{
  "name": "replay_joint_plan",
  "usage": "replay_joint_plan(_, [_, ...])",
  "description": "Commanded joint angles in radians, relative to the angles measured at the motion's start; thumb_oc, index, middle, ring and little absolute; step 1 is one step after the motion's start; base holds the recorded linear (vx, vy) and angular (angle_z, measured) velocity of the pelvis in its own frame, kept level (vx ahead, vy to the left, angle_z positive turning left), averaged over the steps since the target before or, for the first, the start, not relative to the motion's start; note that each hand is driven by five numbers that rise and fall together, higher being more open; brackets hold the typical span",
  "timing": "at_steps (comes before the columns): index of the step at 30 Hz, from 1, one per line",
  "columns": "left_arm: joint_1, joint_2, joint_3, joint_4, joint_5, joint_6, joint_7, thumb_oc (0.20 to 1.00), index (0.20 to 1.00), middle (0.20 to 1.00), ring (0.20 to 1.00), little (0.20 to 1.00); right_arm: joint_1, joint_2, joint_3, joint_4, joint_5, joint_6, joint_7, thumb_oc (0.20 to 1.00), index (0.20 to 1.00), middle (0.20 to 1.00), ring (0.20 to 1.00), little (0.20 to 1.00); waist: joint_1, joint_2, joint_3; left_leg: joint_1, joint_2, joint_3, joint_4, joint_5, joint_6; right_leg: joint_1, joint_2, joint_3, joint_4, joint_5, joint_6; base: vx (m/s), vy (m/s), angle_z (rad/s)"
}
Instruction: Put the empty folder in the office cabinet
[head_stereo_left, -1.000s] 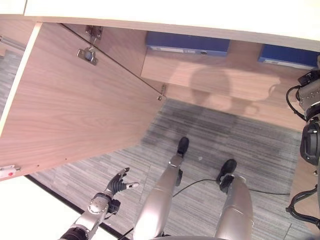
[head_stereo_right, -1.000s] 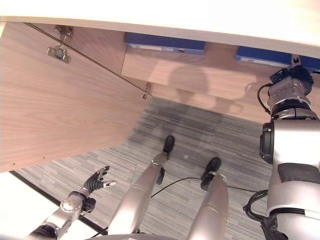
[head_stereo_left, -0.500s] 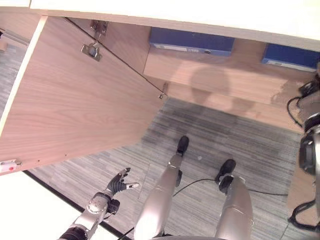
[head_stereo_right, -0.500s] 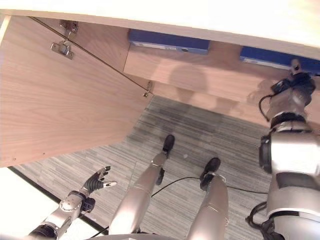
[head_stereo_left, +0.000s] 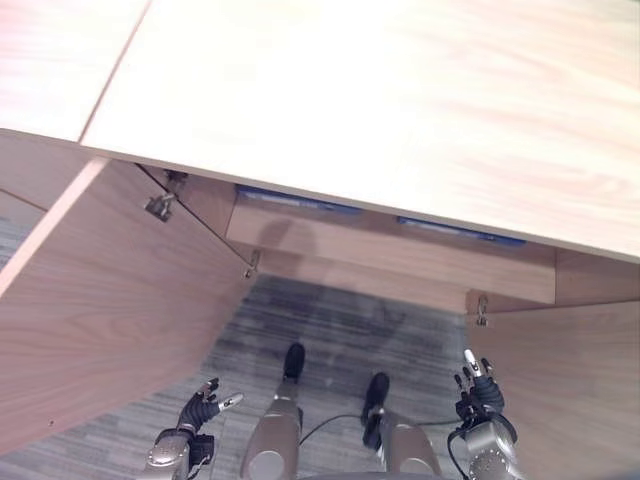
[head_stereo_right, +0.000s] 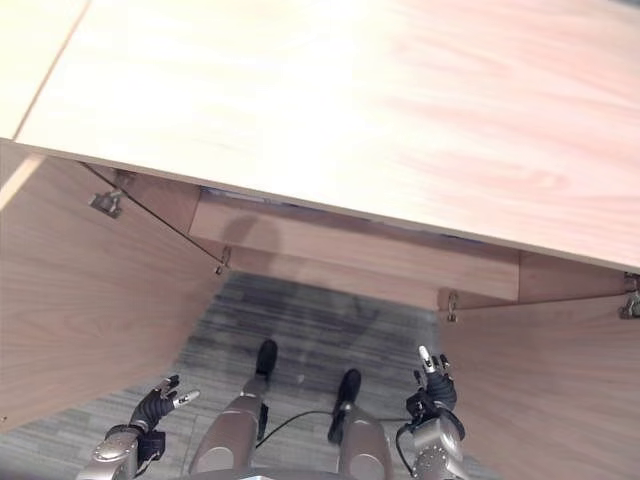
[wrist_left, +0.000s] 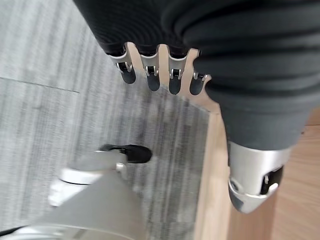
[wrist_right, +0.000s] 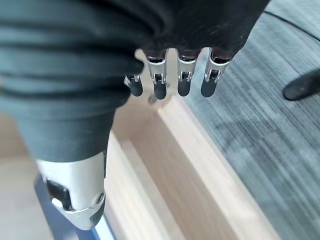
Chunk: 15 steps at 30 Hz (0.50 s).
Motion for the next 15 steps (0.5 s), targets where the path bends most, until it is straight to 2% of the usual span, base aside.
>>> replay_joint_plan(1, [0.033, 0.012, 0.005, 0.048, 0.05, -0.005, 0.003, 1.0, 1.0, 1.0, 1.0, 1.0, -0.108, -0.065, 0.032, 0.07, -0.154, 0.034, 0.026, 1.0, 1.0, 1.0, 1.0, 1.0, 0.033, 0.047, 0.017, 0.122, 0.094, 0.009, -0.041, -0.084, -0.099, 0.055, -0.087, 0.009, 0.063, 0.045, 0.123, 0.1, 0.26, 0.03])
replay_joint_plan(2, [0.033, 0.008, 0.013, 0.061, 0.047, -0.008, 0.005, 1.0, 1.0, 1.0, 1.0, 1.0, -0.102, -0.069, 0.039, 0.09, -0.213, 0.045, 0.015, 1.0, 1.0, 1.0, 1.0, 1.0, 0.033, 0.046, 0.011, 0.148, 0.089, 0.016, -0.045, -0.086, -0.093, 0.06, -0.099, 0.008, 0.091, 0.056, 0.133, 0.11, 0.294, -0.15])
replay_joint_plan(3, [0.028, 0.003, 0.024, 0.078, 0.058, -0.009, 0.009, 1.0, 1.0, 1.0, 1.0, 1.0, -0.081, -0.087, 0.066, 0.107, -0.345, 0.065, -0.002, 1.0, 1.0, 1.0, 1.0, 1.0, 0.03, 0.051, -0.001, 0.195, 0.076, 0.009, -0.051, -0.096, -0.078, 0.068, -0.126, 0.007, 0.17, 0.086, 0.148, 0.06, 0.223, -0.08])
replay_joint_plan(4, [0.016, 0.003, 0.032, 0.093, 0.079, -0.005, 0.033, 1.0, 1.0, 1.0, 1.0, 1.0, -0.089, -0.099, 0.099, 0.122, -0.466, 0.087, -0.027, 1.0, 1.0, 1.0, 1.0, 1.0, 0.013, 0.057, 0.004, 0.228, 0.075, -0.014, -0.052, -0.092, -0.073, 0.051, -0.127, 0.063, 0.26, 0.158, 0.149, 0.03, 0.166, 0.23])
replay_joint_plan(5, [0.005, 0.004, 0.032, 0.092, 0.077, -0.011, 0.046, 1.0, 1.0, 1.0, 1.0, 1.0, -0.094, -0.111, 0.127, 0.115, -0.524, 0.094, -0.034, 1.0, 1.0, 1.0, 1.0, 1.0, 0.006, 0.066, 0.008, 0.229, 0.075, -0.034, -0.051, -0.077, -0.069, 0.04, -0.102, 0.121, 0.282, 0.16, 0.149, -0.01, 0.072, 0.86])
replay_joint_plan(6, [-0.011, 0.002, 0.036, 0.1, 0.08, -0.012, 0.052, 1.0, 1.0, 1.0, 1.0, 1.0, -0.07, -0.12, 0.164, 0.106, -0.598, 0.097, -0.035, 1.0, 1.0, 1.0, 1.0, 1.0, -0.004, 0.076, -0.002, 0.234, 0.061, -0.086, -0.054, -0.069, -0.06, 0.051, -0.02, 0.247, 0.28, 0.064, 0.145, 0.02, 0.066, 2.02])
replay_joint_plan(7, [-0.027, 0.001, 0.036, 0.113, 0.085, -0.008, 0.056, 1.0, 1.0, 1.0, 1.0, 1.0, -0.077, -0.125, 0.187, 0.119, -0.619, 0.103, -0.035, 1.0, 1.0, 1.0, 1.0, 1.0, -0.013, 0.085, -0.008, 0.229, 0.052, -0.114, -0.054, -0.05, -0.059, 0.062, 0.052, 0.319, 0.256, -0.026, 0.12, 0.06, -0.199, 2.33])
replay_joint_plan(8, [-0.064, -0.012, 0.06, 0.164, 0.126, -0.012, 0.094, 1.0, 1.0, 1.0, 1.0, 1.0, -0.075, -0.136, 0.26, 0.119, -0.726, 0.121, -0.021, 1.0, 1.0, 1.0, 1.0, 1.0, 0.015, 0.045, -0.056, 0.224, 0.016, -0.156, -0.054, -0.05, -0.084, 0.2, 0.089, 0.301, 0.047, -0.095, 0.057, 0.04, -0.273, 2.05])
replay_joint_plan(10, [-0.06, -0.014, 0.068, 0.162, 0.124, -0.016, 0.104, 1.0, 1.0, 1.0, 1.0, 1.0, -0.071, -0.138, 0.264, 0.127, -0.731, 0.118, -0.024, 1.0, 1.0, 1.0, 1.0, 1.0, 0.023, 0.042, -0.059, 0.225, 0.019, -0.155, -0.054, -0.048, -0.093, 0.222, 0.085, 0.286, 0.024, -0.086, 0.052, -0.01, -0.225, 1.92])
replay_joint_plan(11, [-0.058, -0.029, 0.068, 0.162, 0.121, -0.016, 0.109, 1.0, 1.0, 1.0, 1.0, 1.0, -0.063, -0.14, 0.261, 0.133, -0.731, 0.119, -0.02, 1.0, 1.0, 1.0, 1.0, 1.0, 0.027, 0.041, -0.059, 0.222, 0.027, -0.162, -0.048, -0.041, -0.104, 0.25, 0.081, 0.252, -0.005, -0.085, 0.044, -0.12, -0.117, 1.63])
replay_joint_plan(12, [-0.057, -0.038, 0.068, 0.161, 0.122, -0.017, 0.117, 1.0, 1.0, 1.0, 1.0, 1.0, -0.066, -0.147, 0.26, 0.132, -0.735, 0.12, -0.022, 1.0, 1.0, 1.0, 1.0, 1.0, 0.03, 0.04, -0.054, 0.208, 0.033, -0.158, -0.03, -0.031, -0.118, 0.268, 0.081, 0.231, -0.029, -0.083, 0.04, -0.12, -0.117, 0.54])
replay_joint_plan(13, [-0.057, -0.038, 0.068, 0.16, 0.122, -0.017, 0.117, 1.0, 1.0, 1.0, 1.0, 1.0, -0.066, -0.147, 0.26, 0.132, -0.735, 0.12, -0.022, 1.0, 1.0, 1.0, 1.0, 1.0, 0.029, 0.04, -0.053, 0.209, 0.032, -0.16, -0.03, -0.032, -0.118, 0.269, 0.081, 0.229, -0.03, -0.083, 0.04, -0.14, -0.044, 0.43])
replay_joint_plan(14, [-0.06, -0.043, 0.068, 0.158, 0.118, -0.017, 0.121, 1.0, 1.0, 1.0, 1.0, 1.0, -0.07, -0.153, 0.257, 0.131, -0.727, 0.119, -0.023, 1.0, 1.0, 1.0, 1.0, 1.0, 0.028, 0.036, -0.045, 0.187, 0.032, -0.138, 0.0, -0.029, -0.124, 0.274, 0.074, 0.217, -0.037, -0.079, 0.039, -0.14, 0.011, 0.29])
replay_joint_plan(15, [-0.063, -0.049, 0.071, 0.154, 0.108, -0.016, 0.122, 1.0, 1.0, 1.0, 1.0, 1.0, -0.078, -0.156, 0.25, 0.133, -0.717, 0.12, -0.026, 1.0, 1.0, 1.0, 1.0, 1.0, 0.023, 0.031, -0.037, 0.164, 0.04, -0.076, 0.041, -0.035, -0.124, 0.272, 0.062, 0.205, -0.035, -0.076, 0.04, -0.21, 0.045, 0.12])
